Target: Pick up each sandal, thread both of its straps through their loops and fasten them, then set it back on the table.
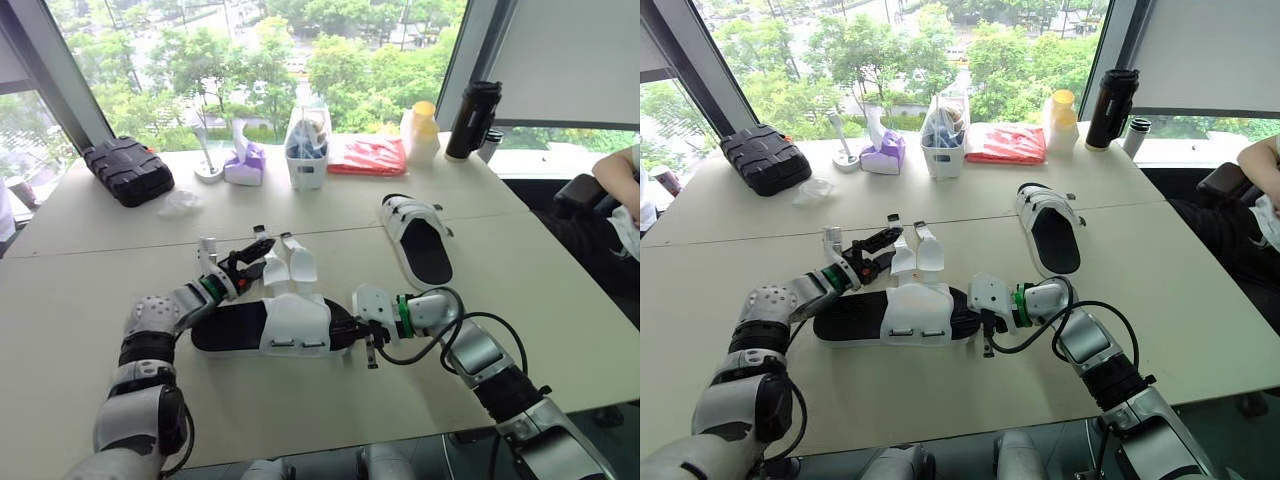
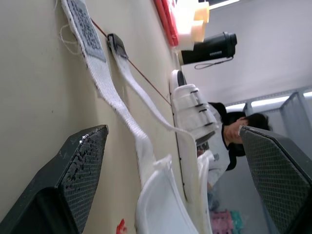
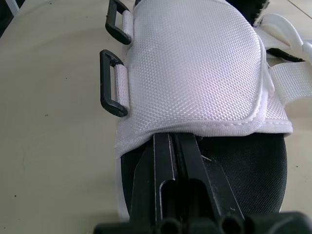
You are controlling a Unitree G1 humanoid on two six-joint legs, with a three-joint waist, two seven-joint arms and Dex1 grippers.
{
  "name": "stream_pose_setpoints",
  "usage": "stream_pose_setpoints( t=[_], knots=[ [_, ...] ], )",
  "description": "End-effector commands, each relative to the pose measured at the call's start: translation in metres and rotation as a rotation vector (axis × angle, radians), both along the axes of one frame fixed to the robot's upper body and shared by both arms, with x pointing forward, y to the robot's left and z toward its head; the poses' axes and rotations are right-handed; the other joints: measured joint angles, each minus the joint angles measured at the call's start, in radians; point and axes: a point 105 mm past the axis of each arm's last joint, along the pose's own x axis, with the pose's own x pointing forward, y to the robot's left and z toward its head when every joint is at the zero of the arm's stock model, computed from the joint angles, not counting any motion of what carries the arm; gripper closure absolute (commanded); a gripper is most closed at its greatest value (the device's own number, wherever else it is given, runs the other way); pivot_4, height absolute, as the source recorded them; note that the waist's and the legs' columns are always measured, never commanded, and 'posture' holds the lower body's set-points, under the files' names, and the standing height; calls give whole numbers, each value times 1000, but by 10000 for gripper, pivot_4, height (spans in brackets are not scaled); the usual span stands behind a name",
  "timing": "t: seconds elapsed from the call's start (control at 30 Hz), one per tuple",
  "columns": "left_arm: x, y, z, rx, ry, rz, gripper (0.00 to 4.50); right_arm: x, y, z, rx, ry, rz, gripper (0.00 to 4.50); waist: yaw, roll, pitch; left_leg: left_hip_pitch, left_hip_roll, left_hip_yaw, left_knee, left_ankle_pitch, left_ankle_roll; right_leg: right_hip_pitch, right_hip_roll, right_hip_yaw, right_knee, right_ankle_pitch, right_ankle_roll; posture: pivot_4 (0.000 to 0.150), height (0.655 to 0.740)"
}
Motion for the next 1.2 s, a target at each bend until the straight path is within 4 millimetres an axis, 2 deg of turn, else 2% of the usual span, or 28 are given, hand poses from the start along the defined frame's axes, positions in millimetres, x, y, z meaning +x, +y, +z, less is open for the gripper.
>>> stream_pose_setpoints(
  t=[0.03,0.27,0.3,0.37,0.6,0.7,0.8,0.87,0.97,1.0,1.03,1.1,1.13,1.2],
  knots=[
    [6,-5,-10,24,28,18,0,-3,5,0,-6,-6,33,44585,1,-1,-1,0,0,0,0,0,0,0,0,0,0,0,0,1500,7400],
    [18,-9,-9,25,21,55,0,-4,5,-1,-13,-12,31,44585,5,-1,-1,0,0,-1,0,-1,2,0,0,0,0,0,0,1500,7400],
    [19,-10,-9,27,19,58,2623,-4,5,-1,-12,-12,30,44908,8,-1,-1,0,0,-1,0,-1,2,0,0,0,0,0,0,1500,7400],
    [22,-10,-9,35,16,73,9251,-3,4,-1,-13,-13,28,45000,9,-1,-1,0,0,-1,0,-1,2,0,0,0,0,0,0,1500,7400],
    [24,-6,-2,20,-25,77,44814,-2,3,-1,-18,-15,20,45000,13,-1,-2,1,0,-1,0,-1,2,0,1,-1,0,0,0,1500,7400],
    [24,-2,17,-1,-124,58,44814,-1,4,-1,-19,-17,20,45000,12,-1,-2,0,0,-1,0,-1,2,0,1,-1,0,0,0,1500,7400],
    [18,-8,39,66,-271,-25,44814,-1,3,-2,-26,-18,24,45000,10,-1,-1,-1,1,-2,0,-1,2,-1,2,-1,0,0,0,1500,7400],
    [6,-14,58,119,-408,-107,44814,0,2,-2,-29,-20,27,45000,9,-1,-1,-2,1,-3,-1,0,-1,-2,2,-1,0,0,0,1500,7400],
    [-11,-22,72,218,-566,-182,44814,1,2,-1,-32,-20,29,45000,8,-1,-1,-2,1,-3,-2,2,-3,-2,2,0,-1,0,0,1500,7400],
    [-20,-26,79,268,-636,-211,44814,1,1,-1,-33,-20,29,45000,8,-1,-1,-2,1,-3,-2,2,-3,-2,2,0,-1,0,0,1500,7400],
    [-31,-31,84,404,-777,-234,44814,1,1,-2,-36,-18,33,45000,8,-1,-1,-2,1,-2,-2,2,-3,-2,2,0,-1,0,0,1500,7400],
    [-68,-46,87,643,-1085,-369,44814,1,0,-3,-46,-17,43,45000,5,-1,-1,-2,2,-2,-2,2,-3,-2,2,0,-1,0,0,1500,7400],
    [-80,-51,84,694,-1161,-420,44814,1,0,-4,-50,-17,47,45000,6,-1,-1,-2,2,-2,-3,2,-4,-2,2,1,-2,0,0,1500,7400],
    [-90,-52,82,735,-1233,-454,44814,1,0,-5,-55,-18,52,45000,16,-1,-1,-2,2,-1,-4,2,-4,-2,2,1,-2,0,-1,1500,7400]
  ],
)
